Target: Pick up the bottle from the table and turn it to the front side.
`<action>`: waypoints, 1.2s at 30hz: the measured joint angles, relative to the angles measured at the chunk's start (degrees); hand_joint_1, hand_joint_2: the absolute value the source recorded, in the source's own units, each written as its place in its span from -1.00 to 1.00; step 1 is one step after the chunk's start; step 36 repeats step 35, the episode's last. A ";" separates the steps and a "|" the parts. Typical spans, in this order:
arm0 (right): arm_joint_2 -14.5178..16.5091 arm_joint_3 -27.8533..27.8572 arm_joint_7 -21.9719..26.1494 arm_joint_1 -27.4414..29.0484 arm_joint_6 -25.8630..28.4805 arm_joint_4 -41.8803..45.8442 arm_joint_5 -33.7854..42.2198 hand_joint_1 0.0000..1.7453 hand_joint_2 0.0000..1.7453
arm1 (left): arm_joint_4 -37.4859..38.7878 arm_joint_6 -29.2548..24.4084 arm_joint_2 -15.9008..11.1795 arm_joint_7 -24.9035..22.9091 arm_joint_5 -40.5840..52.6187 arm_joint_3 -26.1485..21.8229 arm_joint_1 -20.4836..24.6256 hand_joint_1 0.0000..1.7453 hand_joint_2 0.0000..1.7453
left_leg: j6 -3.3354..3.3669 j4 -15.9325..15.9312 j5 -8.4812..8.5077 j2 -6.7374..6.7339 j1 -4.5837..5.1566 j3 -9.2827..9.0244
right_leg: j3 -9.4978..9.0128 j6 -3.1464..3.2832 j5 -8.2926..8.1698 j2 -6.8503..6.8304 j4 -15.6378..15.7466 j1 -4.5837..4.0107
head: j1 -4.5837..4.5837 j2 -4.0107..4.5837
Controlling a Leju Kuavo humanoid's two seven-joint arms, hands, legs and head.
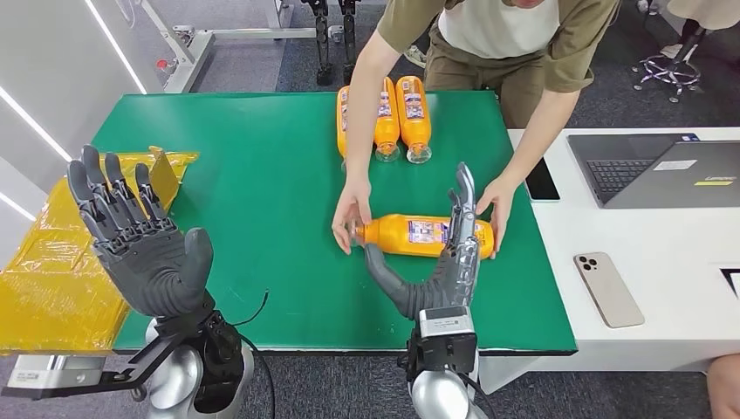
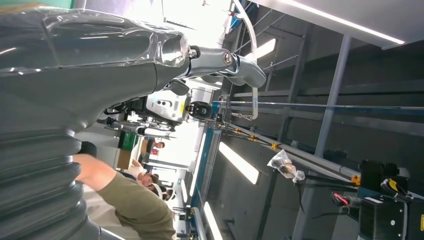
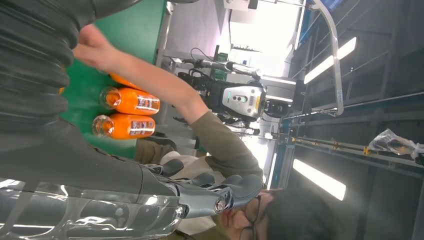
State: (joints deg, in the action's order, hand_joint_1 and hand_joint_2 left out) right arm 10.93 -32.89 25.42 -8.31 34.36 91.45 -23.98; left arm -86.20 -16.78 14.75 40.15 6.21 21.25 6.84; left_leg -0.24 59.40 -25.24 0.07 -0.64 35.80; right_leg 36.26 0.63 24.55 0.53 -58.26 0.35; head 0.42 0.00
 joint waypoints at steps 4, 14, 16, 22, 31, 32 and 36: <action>0.01 0.01 0.00 0.02 0.00 0.01 -0.16 -1.00 1.00 | 0.00 0.12 0.00 -0.06 0.00 -0.01 0.00 -1.00 1.00 | 0.00 0.00 0.00 0.00 0.00 0.00 | 0.00 0.00 0.00 0.00 0.00 0.00 | 0.00 0.00; 0.07 0.07 -0.20 0.02 -0.17 0.54 -0.92 -1.00 1.00 | -0.01 0.62 0.15 -0.37 0.17 -0.01 0.00 -1.00 1.00 | 0.00 0.00 0.00 0.00 0.00 0.00 | 0.00 0.00 0.00 0.00 0.00 0.00 | 0.00 0.00; 0.08 0.07 -0.25 0.02 -0.17 0.60 -0.96 -1.00 1.00 | -0.01 0.70 0.16 -0.42 0.17 -0.01 0.00 -1.00 1.00 | 0.00 0.00 0.00 0.00 0.00 0.00 | 0.00 0.00 0.00 0.00 0.00 0.00 | 0.00 0.00; 0.11 0.09 -1.05 0.00 -0.07 1.04 -1.31 -1.00 1.00 | -0.01 1.48 0.23 -0.96 0.15 0.00 0.02 -1.00 1.00 | 0.00 0.00 0.00 0.00 0.00 -0.01 | 0.00 0.00 0.00 0.00 0.00 0.00 | 0.00 0.00; 0.11 0.19 -2.13 0.21 -0.49 1.89 -3.27 -1.00 1.00 | 0.00 1.85 0.24 -1.16 -0.02 0.02 0.04 -1.00 1.00 | 0.00 0.00 0.00 -0.01 0.00 -0.02 | 0.01 0.00 0.00 0.01 0.00 0.00 | 0.00 0.00; 0.11 0.25 -2.18 0.28 -0.66 2.06 -3.31 -1.00 1.00 | 0.00 1.84 0.24 -1.16 -0.04 0.02 0.05 -1.00 1.00 | 0.00 0.00 0.00 -0.01 0.00 -0.02 | 0.01 0.00 0.00 0.01 0.00 0.00 | 0.00 0.00; 0.11 0.39 -2.25 0.43 -1.30 2.45 -3.34 -1.00 1.00 | 0.00 1.66 0.24 -1.16 -0.15 0.02 0.07 -1.00 1.00 | 0.00 0.00 0.00 -0.01 0.00 -0.02 | 0.02 0.00 0.00 0.01 0.00 0.00 | 0.00 0.00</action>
